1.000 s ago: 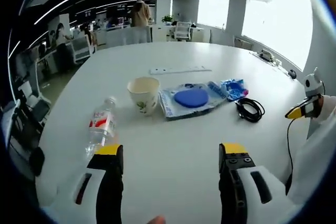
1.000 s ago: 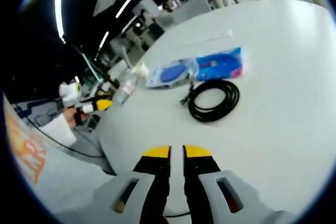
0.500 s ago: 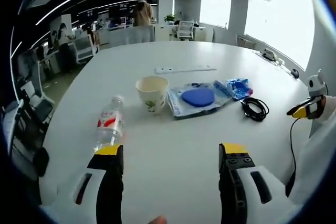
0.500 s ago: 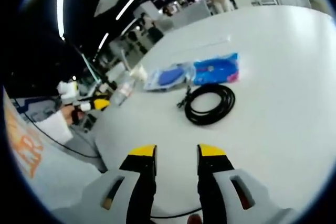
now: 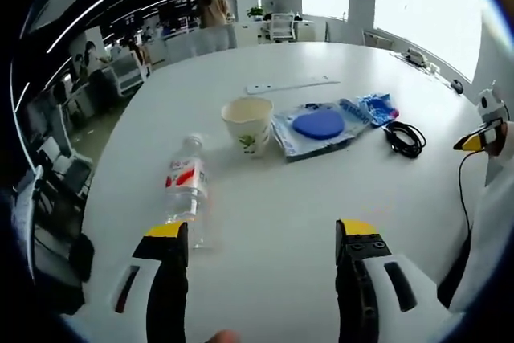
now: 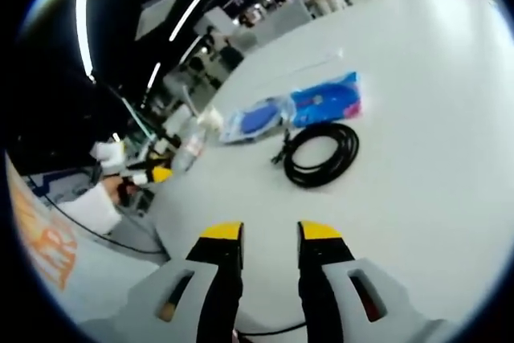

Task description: Arrange the tabletop items into an orderly group along one side of the table until the central work area is clear of visible clutter.

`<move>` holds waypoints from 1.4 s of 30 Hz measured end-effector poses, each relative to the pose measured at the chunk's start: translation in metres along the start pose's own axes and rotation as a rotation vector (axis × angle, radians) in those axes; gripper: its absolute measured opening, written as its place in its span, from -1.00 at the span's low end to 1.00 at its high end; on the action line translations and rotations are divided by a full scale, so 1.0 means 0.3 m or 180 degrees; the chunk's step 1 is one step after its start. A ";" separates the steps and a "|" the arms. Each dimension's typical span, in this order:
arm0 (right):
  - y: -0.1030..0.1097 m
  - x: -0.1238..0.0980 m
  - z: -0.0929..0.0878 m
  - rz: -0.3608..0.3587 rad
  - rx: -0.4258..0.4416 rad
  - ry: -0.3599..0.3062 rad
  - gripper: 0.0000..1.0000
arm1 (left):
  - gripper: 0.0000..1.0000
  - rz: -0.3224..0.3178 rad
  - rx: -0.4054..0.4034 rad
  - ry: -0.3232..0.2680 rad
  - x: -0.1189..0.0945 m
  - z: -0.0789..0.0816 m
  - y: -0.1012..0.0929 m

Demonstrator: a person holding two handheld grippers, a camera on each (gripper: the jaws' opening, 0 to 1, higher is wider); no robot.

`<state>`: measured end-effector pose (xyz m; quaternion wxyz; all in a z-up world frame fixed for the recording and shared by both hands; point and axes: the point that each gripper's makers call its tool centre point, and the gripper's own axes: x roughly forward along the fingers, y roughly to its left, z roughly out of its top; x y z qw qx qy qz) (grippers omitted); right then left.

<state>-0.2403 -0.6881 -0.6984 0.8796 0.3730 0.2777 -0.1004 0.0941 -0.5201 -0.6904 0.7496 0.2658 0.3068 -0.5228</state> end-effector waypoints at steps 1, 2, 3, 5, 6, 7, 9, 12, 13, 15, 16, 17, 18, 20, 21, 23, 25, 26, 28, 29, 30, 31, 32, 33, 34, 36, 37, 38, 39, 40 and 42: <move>0.000 0.000 -0.001 -0.0003 0.0007 0.0007 -0.51 | 0.53 0.0015 0.0009 0.0016 0.006 0.004 0.017; -0.003 0.001 -0.004 -0.0005 0.0014 0.0014 -0.50 | 0.54 0.0033 0.0013 0.0024 0.013 0.009 0.034; -0.003 0.001 -0.005 -0.0005 0.0018 0.0019 -0.48 | 0.55 0.0062 0.0005 0.0042 0.018 0.013 0.052; -0.002 0.000 -0.005 -0.0007 0.0018 0.0030 -0.48 | 0.54 0.0115 -0.0010 0.0078 0.031 0.024 0.094; -0.003 -0.001 -0.004 -0.0010 0.0009 0.0030 -0.49 | 0.55 0.0152 -0.0031 0.0091 0.040 0.030 0.118; -0.004 -0.002 -0.002 -0.0012 0.0008 0.0030 -0.48 | 0.55 0.0173 -0.0048 0.0103 0.045 0.033 0.133; -0.006 -0.004 0.003 -0.0026 0.0010 0.0028 -0.49 | 0.55 0.0198 -0.0060 0.0137 0.059 0.037 0.158; -0.015 -0.005 0.013 -0.0046 0.0024 -0.0003 -0.49 | 0.56 0.0245 -0.0072 0.0229 0.083 0.026 0.188; -0.017 -0.005 0.015 -0.0050 0.0052 -0.0015 -0.50 | 0.57 0.0253 -0.0078 0.0261 0.090 0.020 0.196; -0.016 -0.005 0.019 -0.0039 0.0138 -0.0036 -0.49 | 0.58 0.0248 -0.0071 0.0340 0.109 0.005 0.207; -0.016 -0.005 0.021 -0.0037 0.0161 -0.0046 -0.49 | 0.58 0.0247 -0.0066 0.0374 0.116 0.000 0.210; -0.016 -0.004 0.023 -0.0040 0.0182 -0.0055 -0.49 | 0.59 0.0254 -0.0056 0.0404 0.125 -0.005 0.218; -0.017 -0.004 0.023 -0.0044 0.0190 -0.0055 -0.49 | 0.59 0.0256 -0.0052 0.0422 0.132 -0.006 0.222; -0.019 -0.004 0.024 -0.0062 0.0190 -0.0048 -0.50 | 0.60 0.0260 -0.0045 0.0449 0.145 -0.007 0.234; -0.019 -0.003 0.025 -0.0075 0.0183 -0.0039 -0.50 | 0.60 0.0256 -0.0056 0.0471 0.156 -0.007 0.242; -0.021 0.000 0.025 -0.0083 0.0184 -0.0025 -0.50 | 0.61 0.0247 -0.0117 0.0508 0.178 -0.009 0.256; -0.017 0.004 0.026 -0.0086 0.0197 -0.0009 -0.50 | 0.61 0.0259 -0.0158 0.0526 0.198 -0.004 0.270; -0.017 0.006 0.026 -0.0086 0.0200 -0.0003 -0.50 | 0.61 0.0264 -0.0179 0.0532 0.206 -0.001 0.275; -0.012 0.012 0.027 -0.0083 0.0195 0.0013 -0.50 | 0.60 0.0259 -0.0225 0.0532 0.226 0.009 0.284; -0.010 0.015 0.028 -0.0082 0.0191 0.0019 -0.50 | 0.59 0.0262 -0.0241 0.0528 0.234 0.013 0.289; -0.008 0.018 0.028 -0.0081 0.0189 0.0025 -0.50 | 0.59 0.0272 -0.0257 0.0534 0.246 0.016 0.295; -0.007 0.020 0.028 -0.0080 0.0188 0.0029 -0.50 | 0.58 0.0280 -0.0264 0.0545 0.254 0.017 0.300; -0.005 0.022 0.029 -0.0079 0.0188 0.0034 -0.50 | 0.57 0.0285 -0.0260 0.0561 0.265 0.017 0.305; -0.004 0.023 0.028 -0.0078 0.0191 0.0040 -0.50 | 0.56 0.0292 -0.0255 0.0571 0.273 0.017 0.309; -0.002 0.024 0.027 -0.0077 0.0193 0.0047 -0.49 | 0.56 0.0302 -0.0252 0.0582 0.280 0.017 0.313; 0.000 0.025 0.023 -0.0076 0.0199 0.0068 -0.49 | 0.55 0.0338 -0.0264 0.0603 0.296 0.015 0.324; 0.001 0.026 0.022 -0.0075 0.0199 0.0073 -0.49 | 0.54 0.0354 -0.0280 0.0615 0.302 0.013 0.328; 0.000 0.026 0.019 -0.0078 0.0201 0.0086 -0.49 | 0.53 0.0377 -0.0306 0.0634 0.309 0.010 0.333; -0.001 0.026 0.018 -0.0079 0.0203 0.0093 -0.49 | 0.50 0.0382 -0.0317 0.0647 0.314 0.006 0.335; -0.001 0.026 0.018 -0.0081 0.0208 0.0096 -0.49 | 0.47 0.0380 -0.0338 0.0665 0.319 0.003 0.334; -0.003 0.025 0.019 -0.0088 0.0218 0.0091 -0.49 | 0.42 0.0380 -0.0340 0.0674 0.325 0.000 0.331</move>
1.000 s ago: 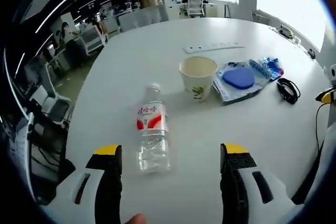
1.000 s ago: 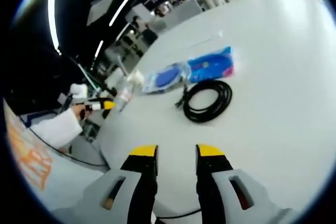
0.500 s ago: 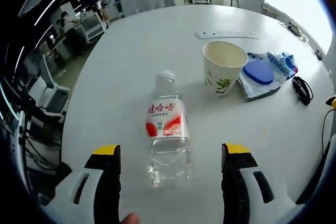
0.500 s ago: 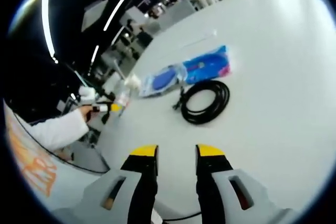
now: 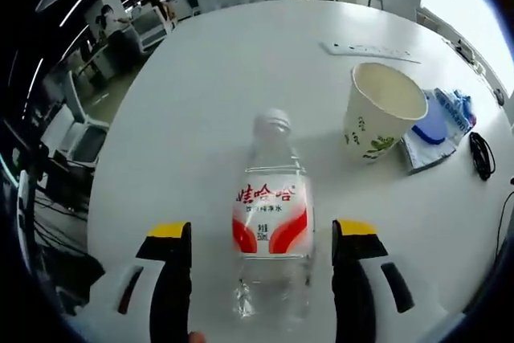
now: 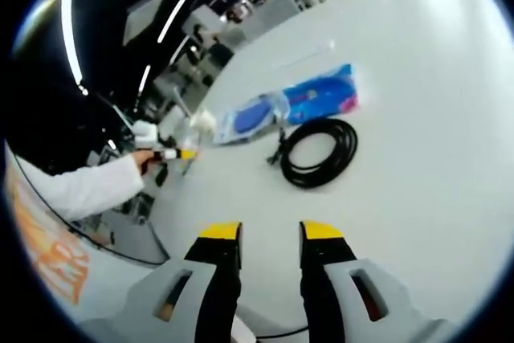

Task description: Arrange the tabletop items into an orderly group along one side of the table until the central work area is clear of visible clutter.

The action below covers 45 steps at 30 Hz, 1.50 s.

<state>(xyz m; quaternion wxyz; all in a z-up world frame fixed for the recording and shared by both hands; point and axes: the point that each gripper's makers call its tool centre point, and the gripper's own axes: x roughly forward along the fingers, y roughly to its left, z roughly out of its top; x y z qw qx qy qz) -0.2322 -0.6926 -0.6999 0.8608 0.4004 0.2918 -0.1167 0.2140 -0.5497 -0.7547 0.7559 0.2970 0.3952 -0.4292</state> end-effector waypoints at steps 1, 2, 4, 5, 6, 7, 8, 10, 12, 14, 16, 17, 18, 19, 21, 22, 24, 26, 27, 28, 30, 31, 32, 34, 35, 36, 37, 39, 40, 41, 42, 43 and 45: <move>-0.002 -0.001 0.002 -0.0007 0.0009 -0.0004 -0.49 | 0.41 0.0020 0.0009 0.0009 0.005 -0.002 0.003; -0.005 -0.002 0.002 -0.0011 0.0015 -0.0006 -0.49 | 0.41 0.0037 0.0017 0.0018 0.009 -0.005 0.006; -0.009 -0.004 0.003 -0.0019 0.0023 -0.0009 -0.49 | 0.39 0.0061 0.0005 0.0026 0.015 -0.008 0.012; -0.012 -0.005 0.004 -0.0025 0.0035 -0.0014 -0.49 | 0.38 0.0063 -0.0017 0.0023 0.018 -0.008 0.014; -0.013 -0.007 0.005 -0.0029 0.0047 -0.0020 -0.49 | 0.36 0.0061 -0.0028 0.0023 0.020 -0.007 0.015; -0.015 -0.008 0.006 -0.0032 0.0061 -0.0024 -0.49 | 0.34 0.0056 -0.0044 0.0023 0.021 -0.007 0.015; -0.018 -0.009 0.007 -0.0037 0.0079 -0.0029 -0.49 | 0.32 0.0050 -0.0050 0.0022 0.023 -0.006 0.014; -0.024 -0.011 0.007 -0.0054 0.0092 -0.0033 -0.48 | 0.30 0.0061 -0.0043 0.0034 0.030 -0.009 0.017; -0.026 -0.012 0.006 -0.0060 0.0100 -0.0032 -0.48 | 0.28 0.0041 -0.0091 0.0011 0.034 -0.004 0.011; -0.028 -0.010 0.004 -0.0065 0.0114 -0.0030 -0.48 | 0.17 -0.0025 -0.0089 -0.0017 0.036 0.002 -0.002; -0.030 -0.007 0.001 -0.0065 0.0122 -0.0023 -0.48 | -0.07 -0.0238 -0.0088 -0.0077 0.040 0.011 -0.050; -0.031 -0.005 0.000 -0.0065 0.0124 -0.0018 -0.48 | -0.06 -0.0210 -0.0113 -0.0080 0.041 0.011 -0.047; -0.032 -0.002 -0.002 -0.0065 0.0123 -0.0011 -0.48 | -0.06 -0.0194 -0.0111 -0.0092 0.041 0.012 -0.045; -0.032 0.000 -0.003 -0.0063 0.0123 -0.0004 -0.48 | -0.07 -0.0185 -0.0117 -0.0088 0.040 0.011 -0.042; -0.029 0.004 -0.002 -0.0055 0.0119 0.0003 -0.48 | -0.07 -0.0179 -0.0123 -0.0098 0.039 0.012 -0.042; -0.026 0.005 -0.002 -0.0051 0.0115 0.0004 -0.48 | -0.08 -0.0170 -0.0116 -0.0107 0.039 0.013 -0.042; -0.024 0.005 0.001 -0.0045 0.0106 -0.0001 -0.48 | -0.09 -0.0162 -0.0112 -0.0116 0.037 0.013 -0.043; -0.027 0.004 0.002 -0.0046 0.0109 -0.0006 -0.48 | -0.11 -0.0152 -0.0119 -0.0137 0.035 0.015 -0.042; -0.029 0.001 0.003 -0.0049 0.0109 -0.0010 -0.48 | -0.12 -0.0131 -0.0134 -0.0150 0.034 0.016 -0.037; -0.030 -0.001 0.003 -0.0051 0.0108 -0.0015 -0.48 | -0.14 -0.0104 -0.0148 -0.0171 0.027 0.019 -0.030; -0.035 -0.007 0.005 -0.0058 0.0116 -0.0033 -0.48 | -0.18 -0.0090 -0.0209 -0.0257 0.015 0.032 -0.022; -0.036 -0.009 0.005 -0.0062 0.0121 -0.0041 -0.48 | -0.19 -0.0082 -0.0216 -0.0252 0.011 0.028 -0.021; -0.037 -0.010 0.006 -0.0065 0.0123 -0.0048 -0.48 | -0.21 -0.0066 -0.0200 -0.0263 0.007 0.023 -0.021; -0.038 -0.011 0.007 -0.0069 0.0124 -0.0052 -0.49 | -0.22 -0.0073 -0.0211 -0.0274 0.002 0.017 -0.022; -0.038 -0.012 0.008 -0.0071 0.0123 -0.0059 -0.49 | -0.22 -0.0119 -0.0295 -0.0311 -0.002 0.017 -0.026; -0.039 -0.012 0.008 -0.0070 0.0125 -0.0066 -0.49 | -0.23 -0.0144 -0.0380 -0.0334 -0.005 0.016 -0.029; -0.038 -0.012 0.009 -0.0067 0.0128 -0.0071 -0.49 | -0.23 -0.0159 -0.0537 -0.0377 -0.010 0.015 -0.028; -0.033 -0.012 0.008 -0.0055 0.0118 -0.0070 -0.49 | -0.24 -0.0157 -0.0710 -0.0457 -0.020 0.016 -0.022; -0.031 -0.011 0.007 -0.0050 0.0106 -0.0069 -0.49 | -0.24 -0.0147 -0.0815 -0.0517 -0.028 0.018 -0.018; -0.030 -0.011 0.007 -0.0045 0.0103 -0.0069 -0.49 | -0.24 -0.0135 -0.0859 -0.0560 -0.035 0.020 -0.013; -0.026 -0.012 0.007 -0.0039 0.0099 -0.0071 -0.49 | -0.24 -0.0132 -0.0882 -0.0595 -0.041 0.020 -0.010; -0.024 -0.012 0.007 -0.0035 0.0097 -0.0074 -0.49 | -0.25 -0.0114 -0.0903 -0.0645 -0.053 0.023 -0.005; -0.027 -0.012 0.006 -0.0029 0.0092 -0.0078 -0.49 | -0.25 -0.0092 -0.0973 -0.0779 -0.076 0.038 0.004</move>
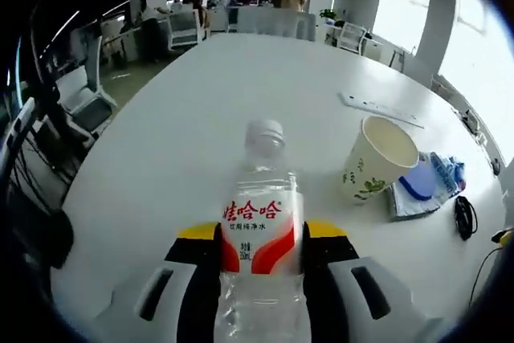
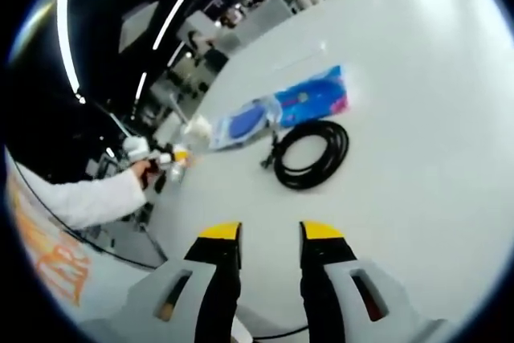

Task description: Arrange the tabletop items into an orderly group along one side of the table until the central work area is clear of visible clutter.

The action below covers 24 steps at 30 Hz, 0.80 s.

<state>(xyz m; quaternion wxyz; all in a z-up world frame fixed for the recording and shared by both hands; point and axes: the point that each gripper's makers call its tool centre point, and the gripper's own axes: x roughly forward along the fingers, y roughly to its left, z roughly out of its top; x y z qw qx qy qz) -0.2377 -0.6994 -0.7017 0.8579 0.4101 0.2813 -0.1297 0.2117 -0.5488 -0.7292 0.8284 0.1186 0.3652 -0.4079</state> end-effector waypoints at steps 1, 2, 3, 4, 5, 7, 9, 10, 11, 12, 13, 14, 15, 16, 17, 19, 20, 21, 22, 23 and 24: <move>0.001 -0.001 0.001 0.0003 -0.0001 -0.0007 -0.49 | -0.25 -0.0006 -0.0031 -0.0054 -0.008 0.009 0.000; 0.000 -0.002 0.001 0.0004 0.0001 -0.0012 -0.49 | -0.25 -0.0007 -0.0078 -0.0146 -0.023 0.026 0.000; 0.003 -0.003 0.001 0.0007 0.0004 -0.0018 -0.49 | -0.25 0.0001 -0.0104 -0.0187 -0.033 0.033 0.002; 0.003 -0.004 0.001 0.0011 0.0003 -0.0023 -0.49 | -0.24 0.0022 -0.0143 -0.0262 -0.051 0.045 0.003; 0.004 -0.003 0.001 0.0014 0.0003 -0.0027 -0.49 | -0.24 0.0029 -0.0158 -0.0285 -0.061 0.049 0.005; 0.003 -0.002 0.001 0.0023 0.0006 -0.0035 -0.49 | -0.24 0.0042 -0.0168 -0.0366 -0.081 0.062 0.007; 0.005 -0.002 0.003 0.0045 0.0028 -0.0066 -0.49 | -0.24 0.0052 -0.0143 -0.0441 -0.104 0.076 0.005; 0.007 -0.004 0.006 0.0063 0.0062 -0.0098 -0.49 | -0.24 0.0058 -0.0121 -0.0470 -0.118 0.085 0.003; 0.007 -0.005 0.008 0.0075 0.0084 -0.0120 -0.49 | -0.23 0.0054 -0.0110 -0.0503 -0.128 0.092 0.000; 0.005 -0.008 0.010 0.0086 0.0107 -0.0141 -0.50 | -0.23 0.0042 -0.0103 -0.0559 -0.142 0.105 -0.005; 0.004 -0.010 0.011 0.0088 0.0114 -0.0151 -0.50 | -0.23 0.0046 -0.0106 -0.0596 -0.152 0.112 -0.008; 0.002 -0.012 0.012 0.0084 0.0116 -0.0161 -0.50 | -0.23 0.0054 -0.0110 -0.0614 -0.161 0.118 -0.008; 0.002 -0.014 0.013 0.0078 0.0116 -0.0164 -0.50 | -0.23 0.0047 -0.0114 -0.0654 -0.173 0.126 -0.014; -0.002 -0.017 0.013 0.0073 0.0115 -0.0172 -0.50 | -0.23 0.0034 -0.0119 -0.0675 -0.178 0.131 -0.018; -0.003 -0.018 0.013 0.0072 0.0115 -0.0175 -0.50 | -0.23 0.0029 -0.0117 -0.0697 -0.184 0.136 -0.024; -0.007 -0.024 0.016 0.0074 0.0117 -0.0198 -0.50 | -0.23 0.0001 -0.0102 -0.0712 -0.195 0.142 -0.039; -0.008 -0.026 0.016 0.0074 0.0113 -0.0203 -0.50 | -0.23 -0.0029 -0.0093 -0.0733 -0.195 0.145 -0.046; -0.008 -0.028 0.016 0.0071 0.0109 -0.0206 -0.50 | -0.23 -0.0048 -0.0081 -0.0753 -0.200 0.148 -0.055; -0.008 -0.031 0.017 0.0069 0.0107 -0.0211 -0.50 | -0.23 -0.0070 -0.0059 -0.0776 -0.211 0.152 -0.068; -0.007 -0.035 0.021 0.0072 0.0112 -0.0239 -0.50 | -0.23 -0.0082 -0.0049 -0.0800 -0.219 0.155 -0.078; -0.003 -0.038 0.028 0.0087 0.0130 -0.0276 -0.50 | -0.22 -0.0103 -0.0050 -0.0845 -0.232 0.159 -0.092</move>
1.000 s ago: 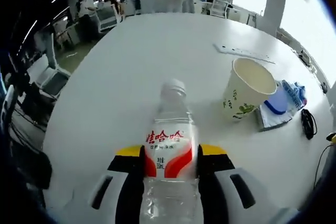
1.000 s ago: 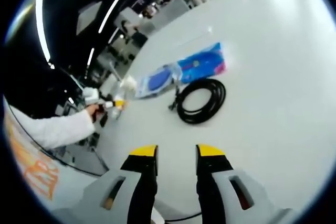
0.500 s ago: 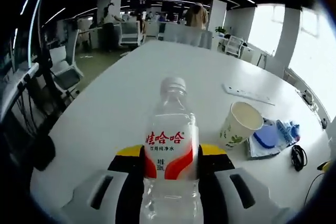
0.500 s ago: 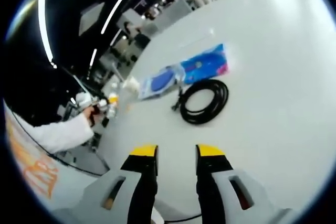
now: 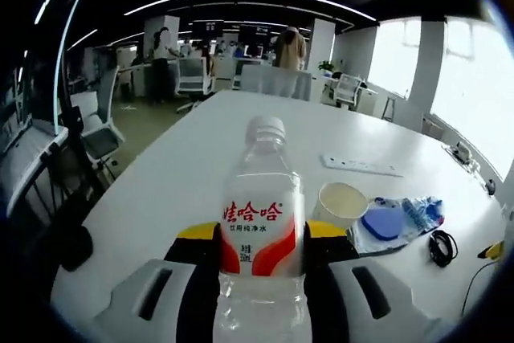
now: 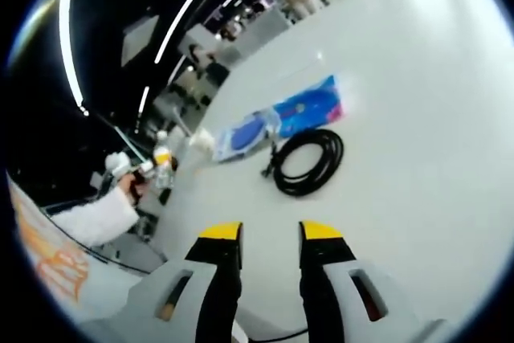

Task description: Arrange the tabletop items into an orderly group along one side of the table until the central work area is clear of visible clutter.

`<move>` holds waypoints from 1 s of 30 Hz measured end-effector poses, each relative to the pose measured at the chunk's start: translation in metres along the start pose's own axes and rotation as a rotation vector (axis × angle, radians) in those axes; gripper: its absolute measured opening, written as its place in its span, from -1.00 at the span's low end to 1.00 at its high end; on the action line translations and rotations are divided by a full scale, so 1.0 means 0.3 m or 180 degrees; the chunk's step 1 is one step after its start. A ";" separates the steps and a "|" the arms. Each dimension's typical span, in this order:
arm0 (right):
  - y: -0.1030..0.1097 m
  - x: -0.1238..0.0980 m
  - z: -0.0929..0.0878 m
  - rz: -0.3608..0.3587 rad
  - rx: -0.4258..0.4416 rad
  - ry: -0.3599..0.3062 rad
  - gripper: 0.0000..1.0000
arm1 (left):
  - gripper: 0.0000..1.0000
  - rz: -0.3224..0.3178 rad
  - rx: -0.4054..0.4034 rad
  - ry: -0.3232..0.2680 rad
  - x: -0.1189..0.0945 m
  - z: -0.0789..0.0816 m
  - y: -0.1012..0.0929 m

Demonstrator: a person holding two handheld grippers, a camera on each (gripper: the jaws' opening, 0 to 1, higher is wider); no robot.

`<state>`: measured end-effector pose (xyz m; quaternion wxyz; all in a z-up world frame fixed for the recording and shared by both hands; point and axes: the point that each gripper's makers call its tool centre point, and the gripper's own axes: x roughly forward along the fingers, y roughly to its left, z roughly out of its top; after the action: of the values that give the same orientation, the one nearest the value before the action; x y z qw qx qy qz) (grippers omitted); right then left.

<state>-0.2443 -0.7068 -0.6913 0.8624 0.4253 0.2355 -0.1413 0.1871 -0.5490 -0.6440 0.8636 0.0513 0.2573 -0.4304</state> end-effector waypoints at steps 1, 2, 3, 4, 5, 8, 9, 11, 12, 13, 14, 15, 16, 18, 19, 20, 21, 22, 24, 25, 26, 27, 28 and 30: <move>0.005 -0.002 0.006 0.0019 0.0015 -0.0028 -0.50 | -0.22 -0.0026 -0.0001 -0.0036 -0.007 0.005 -0.013; 0.012 -0.004 0.015 0.0038 0.0024 -0.0067 -0.50 | -0.22 -0.0052 -0.0003 -0.0084 -0.014 0.011 -0.024; 0.015 -0.005 0.019 0.0042 0.0024 -0.0078 -0.51 | -0.22 -0.0059 -0.0013 -0.0098 -0.020 0.013 -0.033; 0.016 -0.004 0.022 0.0045 0.0021 -0.0086 -0.51 | -0.22 -0.0078 -0.0010 -0.0124 -0.031 0.018 -0.049; 0.019 -0.003 0.024 0.0046 0.0013 -0.0087 -0.51 | -0.22 -0.0085 -0.0007 -0.0134 -0.034 0.019 -0.053; 0.034 0.001 0.029 0.0070 -0.0046 -0.0083 -0.50 | -0.22 -0.0129 0.0053 -0.0212 -0.058 0.036 -0.089; 0.038 0.002 0.032 0.0083 -0.0058 -0.0085 -0.50 | -0.22 -0.0142 0.0080 -0.0230 -0.065 0.040 -0.098; 0.057 0.005 0.043 0.0117 -0.0098 -0.0099 -0.50 | -0.22 -0.0174 0.0074 -0.0304 -0.087 0.054 -0.120; 0.066 0.007 0.049 0.0131 -0.0116 -0.0106 -0.50 | -0.21 -0.0200 0.0054 -0.0335 -0.095 0.059 -0.130; 0.084 0.012 0.062 0.0165 -0.0139 -0.0119 -0.49 | -0.21 -0.0232 0.0019 -0.0358 -0.106 0.062 -0.147; 0.099 0.016 0.072 0.0198 -0.0165 -0.0132 -0.49 | -0.21 -0.0262 0.0017 -0.0374 -0.112 0.064 -0.160; 0.114 0.020 0.084 0.0231 -0.0196 -0.0144 -0.49 | -0.21 -0.0281 0.0031 -0.0385 -0.118 0.064 -0.172; 0.137 0.028 0.100 0.0276 -0.0257 -0.0158 -0.49 | -0.21 -0.0307 0.0059 -0.0392 -0.125 0.063 -0.191; 0.178 0.041 0.130 0.0348 -0.0333 -0.0182 -0.48 | -0.21 -0.0358 0.0145 -0.0379 -0.133 0.057 -0.223; 0.198 0.050 0.149 0.0393 -0.0373 -0.0203 -0.48 | -0.20 -0.0374 0.0157 -0.0382 -0.138 0.054 -0.238; 0.215 0.056 0.161 0.0425 -0.0401 -0.0215 -0.47 | -0.20 -0.0395 0.0158 -0.0389 -0.142 0.053 -0.249; 0.236 0.064 0.178 0.0473 -0.0431 -0.0228 -0.47 | -0.20 -0.0414 0.0143 -0.0403 -0.146 0.053 -0.258; 0.246 0.067 0.184 0.0496 -0.0434 -0.0237 -0.47 | -0.20 -0.0441 0.0125 -0.0421 -0.151 0.053 -0.271; 0.291 0.081 0.215 0.0600 -0.0456 -0.0275 -0.46 | -0.20 -0.0496 0.0116 -0.0439 -0.159 0.051 -0.302; 0.312 0.092 0.233 0.0647 -0.0480 -0.0294 -0.46 | -0.20 -0.0520 0.0127 -0.0443 -0.161 0.050 -0.316; 0.325 0.098 0.242 0.0674 -0.0499 -0.0300 -0.46 | -0.20 -0.0563 0.0141 -0.0443 -0.164 0.048 -0.337; 0.338 0.105 0.249 0.0696 -0.0520 -0.0300 -0.46 | -0.20 -0.0583 0.0141 -0.0450 -0.165 0.047 -0.348; 0.355 0.116 0.259 0.0723 -0.0553 -0.0302 -0.46 | -0.20 -0.0614 0.0130 -0.0461 -0.166 0.047 -0.365; 0.375 0.131 0.269 0.0761 -0.0566 -0.0299 -0.44 | -0.20 -0.0662 0.0121 -0.0472 -0.170 0.048 -0.388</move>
<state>-0.1380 -0.7055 -0.5943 0.9174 0.3651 0.1541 -0.0360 0.0778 -0.5896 -0.5912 0.8299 0.0087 0.1886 -0.5251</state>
